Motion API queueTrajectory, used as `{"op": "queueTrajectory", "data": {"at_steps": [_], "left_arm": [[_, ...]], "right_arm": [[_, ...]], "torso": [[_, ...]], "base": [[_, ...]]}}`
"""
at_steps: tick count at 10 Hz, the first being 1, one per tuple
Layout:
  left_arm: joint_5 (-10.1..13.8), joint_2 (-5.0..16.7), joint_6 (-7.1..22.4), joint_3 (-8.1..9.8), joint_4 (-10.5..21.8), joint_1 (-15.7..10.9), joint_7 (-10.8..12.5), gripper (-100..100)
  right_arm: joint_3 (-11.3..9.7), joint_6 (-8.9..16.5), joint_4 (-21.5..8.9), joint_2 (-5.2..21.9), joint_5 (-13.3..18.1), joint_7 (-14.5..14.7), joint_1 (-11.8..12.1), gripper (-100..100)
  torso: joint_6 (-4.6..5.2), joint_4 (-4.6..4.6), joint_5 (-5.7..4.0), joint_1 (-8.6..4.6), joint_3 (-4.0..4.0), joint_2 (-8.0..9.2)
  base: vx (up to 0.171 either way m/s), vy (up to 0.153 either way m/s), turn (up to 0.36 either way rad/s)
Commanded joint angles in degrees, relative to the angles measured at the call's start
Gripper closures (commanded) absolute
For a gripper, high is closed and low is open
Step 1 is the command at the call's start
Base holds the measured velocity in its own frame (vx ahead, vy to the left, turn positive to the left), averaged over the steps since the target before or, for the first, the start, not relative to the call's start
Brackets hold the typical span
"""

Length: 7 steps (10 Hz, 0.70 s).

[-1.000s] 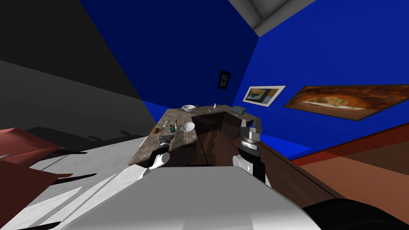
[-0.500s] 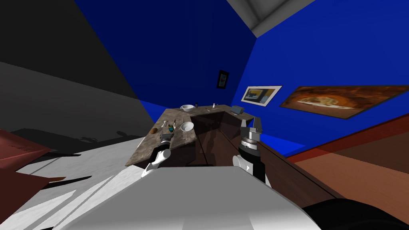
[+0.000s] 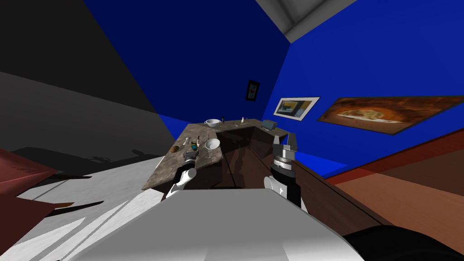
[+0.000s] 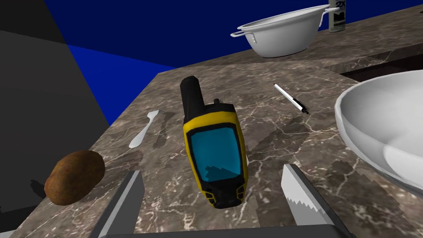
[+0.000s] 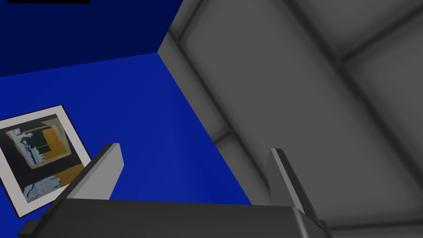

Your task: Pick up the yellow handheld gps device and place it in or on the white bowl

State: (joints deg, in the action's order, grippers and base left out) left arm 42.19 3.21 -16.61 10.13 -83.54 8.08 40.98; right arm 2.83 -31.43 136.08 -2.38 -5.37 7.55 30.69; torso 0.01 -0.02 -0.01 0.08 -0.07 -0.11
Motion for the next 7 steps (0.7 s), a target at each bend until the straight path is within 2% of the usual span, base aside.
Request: {"op": "queueTrajectory", "data": {"at_steps": [1,2,6,7], "left_arm": [[0.0,0.0,0.0,0.0,0.0,0.0,0.0,-100],[0.0,0.0,0.0,0.0,0.0,0.0,0.0,100],[0.0,0.0,0.0,0.0,0.0,0.0,0.0,100],[0.0,0.0,0.0,0.0,0.0,0.0,0.0,0]], "right_arm": [[0.0,0.0,0.0,0.0,0.0,0.0,0.0,0],[0.0,0.0,0.0,0.0,0.0,0.0,0.0,0],[0.0,0.0,0.0,0.0,0.0,0.0,0.0,0],[0.0,0.0,0.0,0.0,0.0,0.0,0.0,0]], "torso": [[0.0,0.0,0.0,0.0,0.0,0.0],[0.0,0.0,0.0,-0.02,0.01,0.01],[0.0,0.01,-0.01,-0.03,0.01,0.02],[0.0,0.01,-0.01,-0.03,0.01,0.02]], "base": [[0.0,0.0,0.0],[0.0,0.0,0.0],[0.0,0.0,0.0],[0.0,0.0,0.0]]}}
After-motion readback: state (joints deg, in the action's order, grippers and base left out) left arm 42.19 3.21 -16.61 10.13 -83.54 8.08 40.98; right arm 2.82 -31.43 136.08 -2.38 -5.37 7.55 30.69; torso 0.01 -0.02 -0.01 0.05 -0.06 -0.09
